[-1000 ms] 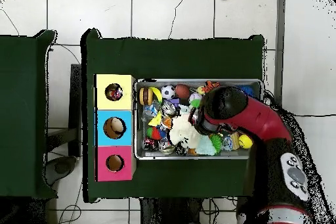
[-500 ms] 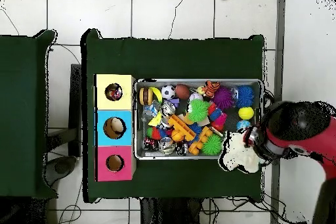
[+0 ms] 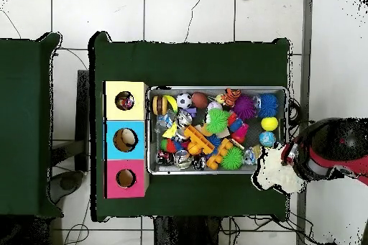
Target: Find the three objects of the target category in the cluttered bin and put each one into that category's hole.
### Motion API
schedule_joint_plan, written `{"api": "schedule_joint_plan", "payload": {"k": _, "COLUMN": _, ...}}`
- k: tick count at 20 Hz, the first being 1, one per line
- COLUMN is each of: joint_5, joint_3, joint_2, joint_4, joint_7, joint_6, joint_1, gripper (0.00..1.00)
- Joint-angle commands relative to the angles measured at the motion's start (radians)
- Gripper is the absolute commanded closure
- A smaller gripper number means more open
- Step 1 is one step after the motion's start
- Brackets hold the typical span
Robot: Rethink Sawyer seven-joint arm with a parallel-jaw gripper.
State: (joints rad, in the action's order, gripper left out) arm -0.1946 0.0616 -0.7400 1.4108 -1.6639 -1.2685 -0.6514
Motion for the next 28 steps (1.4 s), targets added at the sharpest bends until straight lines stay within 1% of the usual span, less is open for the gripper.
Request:
{"api": "schedule_joint_plan", "payload": {"k": 1, "joint_5": 0.003, "joint_3": -0.148, "joint_2": 0.041, "joint_4": 0.022, "joint_7": 0.063, "joint_6": 0.008, "joint_1": 0.076, "gripper": 1.0}}
{"api": "schedule_joint_plan", "payload": {"k": 4, "joint_5": -0.003, "joint_3": -0.153, "joint_2": 0.044, "joint_4": 0.014, "joint_7": 0.081, "joint_6": 0.007, "joint_1": 0.075, "gripper": 1.0}}
{"api": "schedule_joint_plan", "payload": {"k": 6, "joint_5": -0.018, "joint_3": -0.154, "joint_2": 0.034, "joint_4": 0.02, "joint_7": 0.115, "joint_6": 0.019, "joint_1": 0.064, "gripper": 1.0}}
{"api": "schedule_joint_plan", "payload": {"k": 7, "joint_5": -0.035, "joint_3": -0.157, "joint_2": 0.034, "joint_4": 0.01, "joint_7": 0.146, "joint_6": 0.017, "joint_1": 0.055, "gripper": 1.0}}
{"api": "schedule_joint_plan", "payload": {"k": 9, "joint_5": -0.07, "joint_3": -0.173, "joint_2": 0.043, "joint_4": -0.011, "joint_7": 0.229, "joint_6": 0.056, "joint_1": 0.01, "gripper": 1.0}}
{"api": "schedule_joint_plan", "payload": {"k": 11, "joint_5": -0.111, "joint_3": -0.195, "joint_2": 0.061, "joint_4": -0.034, "joint_7": 0.33, "joint_6": 0.113, "joint_1": -0.055, "gripper": 1.0}}
{"api": "schedule_joint_plan", "payload": {"k": 13, "joint_5": -0.132, "joint_3": -0.231, "joint_2": 0.072, "joint_4": -0.026, "joint_7": 0.408, "joint_6": 0.195, "joint_1": -0.12, "gripper": 1.0}}
{"api": "schedule_joint_plan", "payload": {"k": 15, "joint_5": -0.141, "joint_3": -0.265, "joint_2": 0.072, "joint_4": -0.004, "joint_7": 0.441, "joint_6": 0.249, "joint_1": -0.168, "gripper": 1.0}}
{"api": "schedule_joint_plan", "payload": {"k": 17, "joint_5": -0.14, "joint_3": -0.294, "joint_2": 0.071, "joint_4": 0.029, "joint_7": 0.428, "joint_6": 0.303, "joint_1": -0.198, "gripper": 1.0}}
{"api": "schedule_joint_plan", "payload": {"k": 19, "joint_5": -0.147, "joint_3": -0.317, "joint_2": 0.065, "joint_4": 0.061, "joint_7": 0.387, "joint_6": 0.361, "joint_1": -0.209, "gripper": 1.0}}
{"api": "schedule_joint_plan", "payload": {"k": 22, "joint_5": -0.145, "joint_3": -0.332, "joint_2": 0.046, "joint_4": 0.123, "joint_7": 0.261, "joint_6": 0.47, "joint_1": -0.185, "gripper": 1.0}}
{"api": "schedule_joint_plan", "payload": {"k": 24, "joint_5": -0.139, "joint_3": -0.32, "joint_2": 0.036, "joint_4": 0.136, "joint_7": 0.177, "joint_6": 0.476, "joint_1": -0.149, "gripper": 1.0}}
{"api": "schedule_joint_plan", "payload": {"k": 28, "joint_5": -0.119, "joint_3": -0.282, "joint_2": 0.023, "joint_4": 0.148, "joint_7": 0.066, "joint_6": 0.474, "joint_1": -0.089, "gripper": 1.0}}
